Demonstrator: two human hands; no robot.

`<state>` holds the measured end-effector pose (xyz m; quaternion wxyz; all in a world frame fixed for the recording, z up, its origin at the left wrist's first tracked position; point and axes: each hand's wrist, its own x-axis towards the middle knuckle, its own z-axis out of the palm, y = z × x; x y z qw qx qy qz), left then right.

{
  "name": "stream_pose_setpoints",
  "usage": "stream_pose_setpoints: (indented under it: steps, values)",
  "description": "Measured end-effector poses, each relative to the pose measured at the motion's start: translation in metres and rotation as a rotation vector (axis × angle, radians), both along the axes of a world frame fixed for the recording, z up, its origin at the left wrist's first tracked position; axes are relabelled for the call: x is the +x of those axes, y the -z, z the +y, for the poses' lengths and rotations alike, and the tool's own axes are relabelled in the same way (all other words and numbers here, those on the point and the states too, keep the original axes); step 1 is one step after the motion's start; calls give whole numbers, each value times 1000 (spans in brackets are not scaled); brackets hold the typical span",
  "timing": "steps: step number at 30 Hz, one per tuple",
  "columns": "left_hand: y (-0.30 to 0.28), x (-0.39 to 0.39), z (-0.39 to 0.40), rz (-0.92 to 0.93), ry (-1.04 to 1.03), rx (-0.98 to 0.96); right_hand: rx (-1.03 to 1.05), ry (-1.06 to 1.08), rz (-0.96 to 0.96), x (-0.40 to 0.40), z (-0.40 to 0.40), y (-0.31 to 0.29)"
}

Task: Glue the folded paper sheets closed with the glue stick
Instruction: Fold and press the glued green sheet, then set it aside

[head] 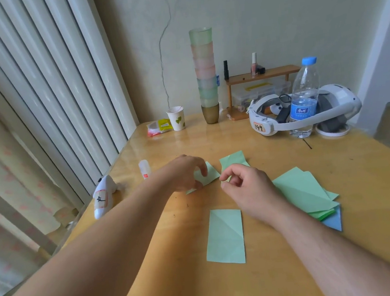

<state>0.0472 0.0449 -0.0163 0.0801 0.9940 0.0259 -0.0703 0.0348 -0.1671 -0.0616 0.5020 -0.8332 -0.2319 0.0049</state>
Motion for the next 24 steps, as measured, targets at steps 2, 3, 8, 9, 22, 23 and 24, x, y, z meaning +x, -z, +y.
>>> stream_pose_setpoints:
  steps: [2,3,8,9,22,23,24]
  values:
    - [0,0,2,5,-1,-19,-4,2,4,0,0,0]
    - [-1,0,2,9,-3,-21,-2,4,5,1,0,1]
    - [-3,0,0,-6,4,-4,7,1,11,1,0,1]
    - [-3,-1,0,-25,4,-14,10,1,10,2,0,1]
    - [-5,-99,-19,-276,53,-1308,368,-116,-52,-32,-3,-29]
    - [-2,-104,-18,-262,60,-1343,349,-138,-30,-34,-4,-32]
    - [1,-107,-17,-240,62,-1367,338,-184,29,-35,-5,-37]
